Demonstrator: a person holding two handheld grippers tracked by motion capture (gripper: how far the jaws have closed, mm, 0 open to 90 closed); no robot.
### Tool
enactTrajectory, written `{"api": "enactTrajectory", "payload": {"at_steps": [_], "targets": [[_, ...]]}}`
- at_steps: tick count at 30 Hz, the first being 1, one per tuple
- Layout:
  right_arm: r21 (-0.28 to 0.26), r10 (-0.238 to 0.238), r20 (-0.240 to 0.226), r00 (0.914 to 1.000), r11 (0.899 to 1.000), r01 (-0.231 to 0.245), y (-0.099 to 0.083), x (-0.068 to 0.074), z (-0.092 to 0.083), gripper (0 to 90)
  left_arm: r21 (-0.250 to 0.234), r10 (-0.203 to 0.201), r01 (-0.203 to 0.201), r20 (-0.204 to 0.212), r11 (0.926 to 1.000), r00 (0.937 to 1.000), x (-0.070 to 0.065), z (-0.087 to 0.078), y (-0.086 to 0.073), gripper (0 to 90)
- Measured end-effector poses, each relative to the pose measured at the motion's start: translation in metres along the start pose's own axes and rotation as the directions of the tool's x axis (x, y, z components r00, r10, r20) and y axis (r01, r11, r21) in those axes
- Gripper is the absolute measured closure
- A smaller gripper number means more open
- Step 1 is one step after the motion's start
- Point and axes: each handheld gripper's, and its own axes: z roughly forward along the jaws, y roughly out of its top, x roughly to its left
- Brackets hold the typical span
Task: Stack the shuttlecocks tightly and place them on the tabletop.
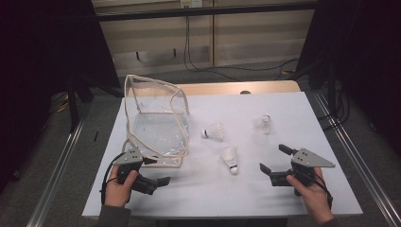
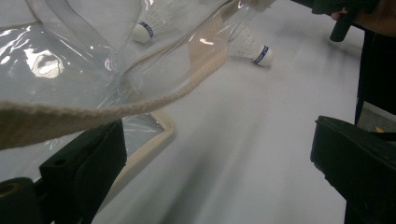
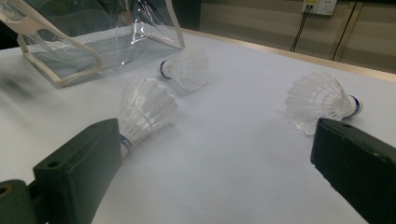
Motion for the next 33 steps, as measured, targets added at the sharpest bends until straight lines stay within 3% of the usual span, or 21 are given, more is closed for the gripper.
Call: {"api": "enactTrajectory", "payload": {"at_steps": [14,21,28,33], "targets": [[0.015,0.011,0.016,0.9998,1.0,-0.012,0.007,-0.006,0.01,0.8,-0.001,0.001,-0.001,0.002,1.0,1.0,-0.001,0.001,0.0,3.7],[0.026,0.018,0.001,0.9998,1.0,-0.018,0.01,-0.005,0.015,0.0,0.009,0.004,-0.004,0.001,1.0,1.0,-0.002,0.002,0.0,3.7],[0.04,0.037,-0.021,0.9991,0.999,-0.037,0.012,-0.005,0.024,0.1,0.005,0.003,-0.003,0.002,1.0,1.0,-0.002,0.003,0.0,3.7],[0.061,0.079,-0.02,0.9967,0.995,-0.077,0.013,-0.006,0.03,0.4,0.009,0.009,-0.009,0.0,0.9999,1.0,-0.002,0.002,0.0,3.7]]}}
